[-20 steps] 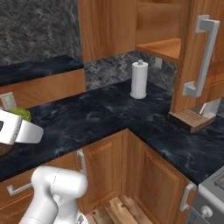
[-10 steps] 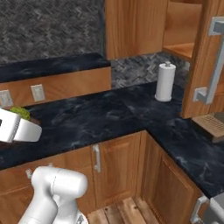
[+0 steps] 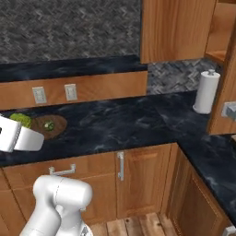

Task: Pick the broccolis from the cabinet and place them in one bowl. Pick the banana from the sink and place it in the other bowl.

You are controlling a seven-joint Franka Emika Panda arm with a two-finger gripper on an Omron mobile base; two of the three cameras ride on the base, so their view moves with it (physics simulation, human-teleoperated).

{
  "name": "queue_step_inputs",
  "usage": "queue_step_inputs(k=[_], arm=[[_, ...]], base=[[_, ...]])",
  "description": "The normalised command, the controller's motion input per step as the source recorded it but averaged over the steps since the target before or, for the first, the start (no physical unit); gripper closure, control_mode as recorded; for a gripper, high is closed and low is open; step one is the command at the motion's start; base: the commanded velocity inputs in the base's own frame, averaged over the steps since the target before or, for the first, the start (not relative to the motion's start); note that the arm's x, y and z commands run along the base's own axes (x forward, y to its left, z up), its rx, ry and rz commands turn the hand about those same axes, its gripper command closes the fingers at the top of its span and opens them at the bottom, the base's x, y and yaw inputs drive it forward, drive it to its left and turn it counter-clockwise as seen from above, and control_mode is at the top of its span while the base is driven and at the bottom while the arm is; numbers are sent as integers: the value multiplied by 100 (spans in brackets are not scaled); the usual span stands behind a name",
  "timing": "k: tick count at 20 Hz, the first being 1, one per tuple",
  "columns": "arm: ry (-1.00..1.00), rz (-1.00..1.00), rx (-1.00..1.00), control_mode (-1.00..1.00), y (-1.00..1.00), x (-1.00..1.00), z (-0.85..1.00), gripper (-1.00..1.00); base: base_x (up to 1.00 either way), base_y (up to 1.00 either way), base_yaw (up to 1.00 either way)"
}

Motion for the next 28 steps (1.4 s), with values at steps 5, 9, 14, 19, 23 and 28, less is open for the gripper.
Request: queue_step_inputs(k=[5,9,14,19,23,28], arm=[[0,0,0,100,0,0,0,100],[0,0,0,100,0,0,0,100],[0,0,0,100,0,0,0,100],[0,0,0,100,0,0,0,100],[0,0,0,100,0,0,0,100],[0,0,0,100,0,0,0,100]], base=[[0,9,50],[0,6,50],[1,18,49],[40,14,22],[79,44,-5],[57,53,-11]])
